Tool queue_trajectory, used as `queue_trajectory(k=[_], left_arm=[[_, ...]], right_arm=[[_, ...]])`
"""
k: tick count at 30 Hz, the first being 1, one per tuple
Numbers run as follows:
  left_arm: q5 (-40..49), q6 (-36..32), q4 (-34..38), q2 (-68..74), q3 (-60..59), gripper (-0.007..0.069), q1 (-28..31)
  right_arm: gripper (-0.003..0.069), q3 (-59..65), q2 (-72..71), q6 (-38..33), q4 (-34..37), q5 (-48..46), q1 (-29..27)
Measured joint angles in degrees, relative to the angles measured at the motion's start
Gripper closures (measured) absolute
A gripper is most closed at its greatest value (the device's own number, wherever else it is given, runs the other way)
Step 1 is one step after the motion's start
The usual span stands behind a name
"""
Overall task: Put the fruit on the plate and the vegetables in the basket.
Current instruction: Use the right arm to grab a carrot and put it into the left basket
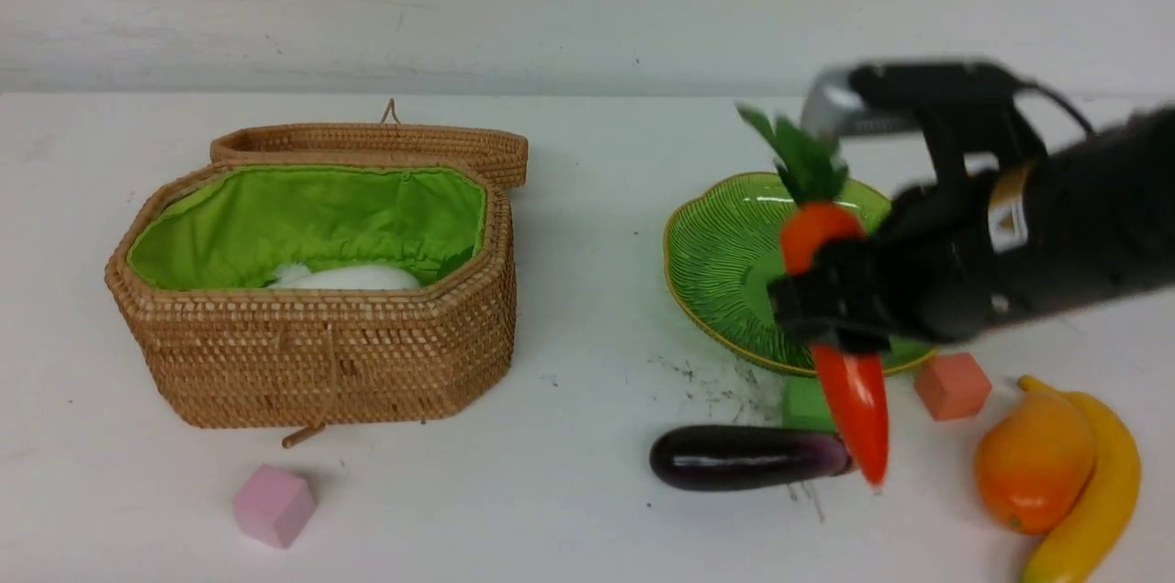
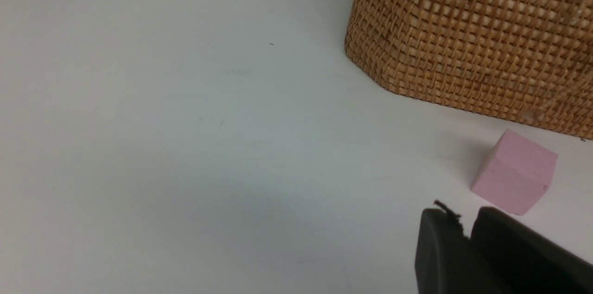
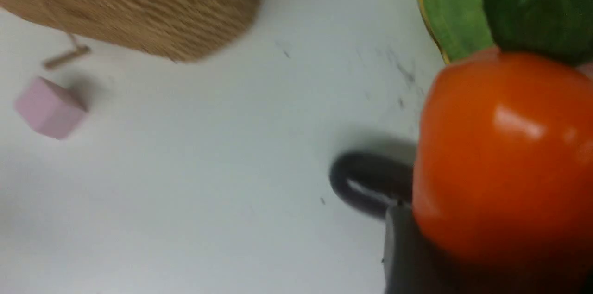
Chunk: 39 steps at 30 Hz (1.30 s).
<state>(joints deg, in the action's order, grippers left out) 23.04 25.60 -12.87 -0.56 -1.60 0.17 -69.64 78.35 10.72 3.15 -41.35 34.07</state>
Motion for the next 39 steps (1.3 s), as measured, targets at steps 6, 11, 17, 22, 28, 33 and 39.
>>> queue_trajectory(k=[6, 11, 17, 22, 28, 33, 39], left_arm=[[0.0, 0.0, 0.0, 0.0, 0.0, 0.0533, 0.0], [0.0, 0.0, -0.02, 0.0, 0.0, 0.0533, 0.0], [0.0, 0.0, -0.02, 0.0, 0.0, 0.0533, 0.0], [0.0, 0.0, -0.02, 0.0, 0.0, 0.0533, 0.0], [0.0, 0.0, -0.02, 0.0, -0.07, 0.0533, 0.0], [0.0, 0.0, -0.02, 0.0, -0.07, 0.0529, 0.0], [0.0, 0.0, -0.02, 0.0, -0.09, 0.0522, 0.0]], right_arm=[[0.0328, -15.45, 8.45, -17.37, 11.26, 5.68, 0.0], [0.0328, -30.96, 24.74, -39.09, 31.49, 12.76, 0.4], [0.0328, -46.96, 44.11, -67.27, 54.29, 14.53, 3.03], [0.0328, -55.55, 54.56, -75.99, 62.66, 12.07, 4.06], [0.0241, -58.64, 57.43, -73.65, 53.51, 6.6, 4.0], [0.0042, -59.06, 57.37, -65.8, 44.35, 1.38, 4.0], [-0.0018, -59.06, 54.92, -61.35, 38.0, -3.75, 4.0]])
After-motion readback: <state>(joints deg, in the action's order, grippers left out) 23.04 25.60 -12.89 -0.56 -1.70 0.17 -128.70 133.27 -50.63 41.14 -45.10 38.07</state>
